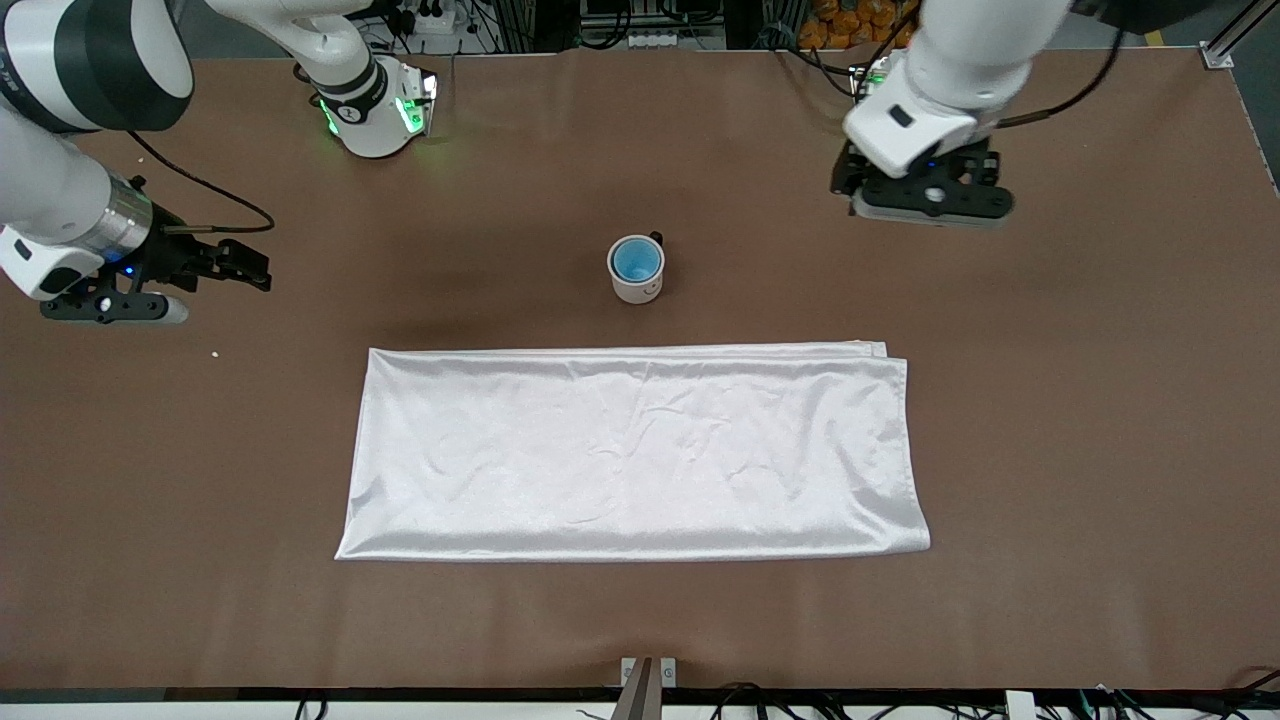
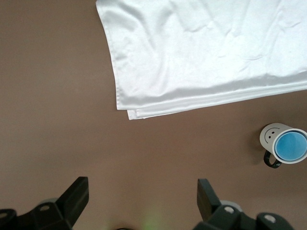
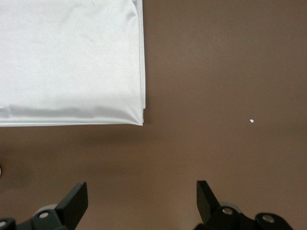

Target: Place blue cup into white mug on table

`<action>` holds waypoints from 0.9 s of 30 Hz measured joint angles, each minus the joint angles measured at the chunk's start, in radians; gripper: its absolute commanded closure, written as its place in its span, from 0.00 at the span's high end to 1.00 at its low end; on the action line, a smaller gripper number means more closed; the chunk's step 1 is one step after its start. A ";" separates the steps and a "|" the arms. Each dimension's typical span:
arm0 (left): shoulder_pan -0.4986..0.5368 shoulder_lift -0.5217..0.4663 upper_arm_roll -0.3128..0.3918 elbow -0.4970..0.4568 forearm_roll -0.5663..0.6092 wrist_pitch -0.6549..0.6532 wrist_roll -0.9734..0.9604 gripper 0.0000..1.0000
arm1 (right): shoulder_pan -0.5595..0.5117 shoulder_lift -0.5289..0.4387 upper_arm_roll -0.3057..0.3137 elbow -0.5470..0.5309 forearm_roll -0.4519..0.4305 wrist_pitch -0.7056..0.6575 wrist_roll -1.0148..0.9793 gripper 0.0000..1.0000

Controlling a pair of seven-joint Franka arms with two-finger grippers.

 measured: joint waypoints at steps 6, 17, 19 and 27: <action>0.003 -0.005 0.086 -0.009 -0.008 0.000 0.053 1.00 | -0.006 -0.010 -0.007 0.009 0.000 -0.001 -0.029 1.00; 0.099 0.007 0.153 -0.007 -0.008 0.044 0.133 1.00 | -0.039 -0.010 -0.015 0.038 0.000 -0.026 -0.086 1.00; 0.106 0.012 0.153 -0.003 -0.008 0.047 0.133 1.00 | -0.039 -0.010 -0.015 0.045 0.000 -0.032 -0.086 1.00; 0.119 0.030 0.153 0.011 -0.008 0.053 0.133 1.00 | -0.039 -0.013 -0.013 0.089 0.000 -0.037 -0.086 1.00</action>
